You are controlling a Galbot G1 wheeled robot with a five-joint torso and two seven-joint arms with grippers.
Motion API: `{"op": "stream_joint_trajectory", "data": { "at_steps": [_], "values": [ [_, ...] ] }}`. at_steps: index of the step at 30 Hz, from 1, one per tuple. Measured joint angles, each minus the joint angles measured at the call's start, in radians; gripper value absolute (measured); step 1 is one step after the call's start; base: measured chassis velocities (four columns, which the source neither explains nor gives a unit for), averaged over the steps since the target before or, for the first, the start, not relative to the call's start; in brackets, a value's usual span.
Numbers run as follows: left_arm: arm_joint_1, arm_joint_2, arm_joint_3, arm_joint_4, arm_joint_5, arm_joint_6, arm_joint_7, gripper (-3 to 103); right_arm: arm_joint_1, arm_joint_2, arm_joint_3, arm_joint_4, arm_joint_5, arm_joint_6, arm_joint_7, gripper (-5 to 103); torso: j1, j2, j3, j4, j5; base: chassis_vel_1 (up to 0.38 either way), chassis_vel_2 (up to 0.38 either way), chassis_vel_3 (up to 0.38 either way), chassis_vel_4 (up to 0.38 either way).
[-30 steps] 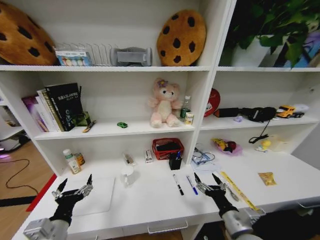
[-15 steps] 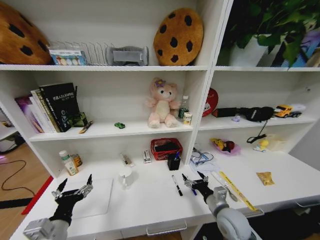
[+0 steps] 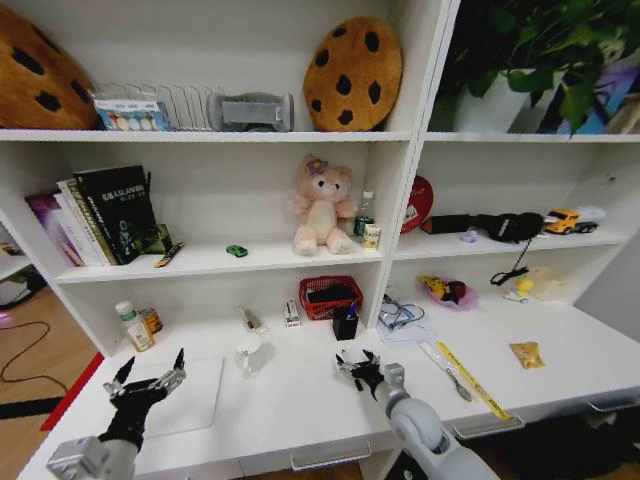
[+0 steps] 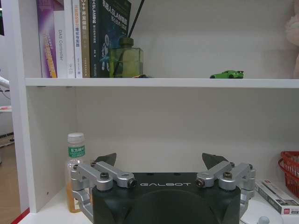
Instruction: Organize the objects on the table.
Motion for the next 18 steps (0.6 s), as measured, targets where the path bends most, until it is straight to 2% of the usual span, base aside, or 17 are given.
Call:
{"op": "stream_joint_trajectory", "data": {
  "at_steps": [2,5,10,13,15,17,18],
  "values": [
    [0.000,0.000,0.000,0.000,0.000,0.000,0.000,100,0.019,0.006,-0.014,-0.014,0.002,-0.002,0.015,95,0.000,0.000,0.000,-0.0001,0.0000,0.000,0.000,0.000,0.000],
    [0.000,0.000,0.000,0.000,0.000,0.000,0.000,100,0.036,0.013,-0.028,-0.031,0.003,-0.004,0.027,90,0.000,0.000,0.000,-0.0001,0.0000,0.000,0.000,0.000,0.000],
    [0.000,0.000,0.000,0.000,0.000,0.000,0.000,100,0.050,0.018,-0.046,-0.044,0.006,-0.020,0.041,87,0.000,0.000,0.000,0.0000,0.0000,0.000,0.000,0.000,0.000],
    [0.000,0.000,0.000,0.000,0.000,0.000,0.000,100,0.054,0.022,-0.054,-0.051,0.006,-0.026,0.048,83,0.000,0.000,0.000,-0.0001,0.0001,0.000,0.000,0.000,0.000],
    [0.000,0.000,0.000,0.000,0.000,0.000,0.000,100,0.056,0.027,-0.055,-0.057,0.006,-0.029,0.051,74,0.000,0.000,0.000,-0.0001,0.0001,0.000,0.000,0.000,0.000],
    [0.000,0.000,0.000,0.000,0.000,0.000,0.000,100,0.056,0.030,-0.055,-0.058,0.007,-0.030,0.052,74,0.000,0.000,0.000,-0.0001,0.0001,0.000,0.000,0.000,0.000],
    [0.000,0.000,0.000,0.000,0.000,0.000,0.000,100,0.056,0.031,-0.055,-0.059,0.009,-0.033,0.054,63,0.000,0.000,0.000,-0.0001,0.0000,0.000,0.000,0.000,0.000]
  ]
}}
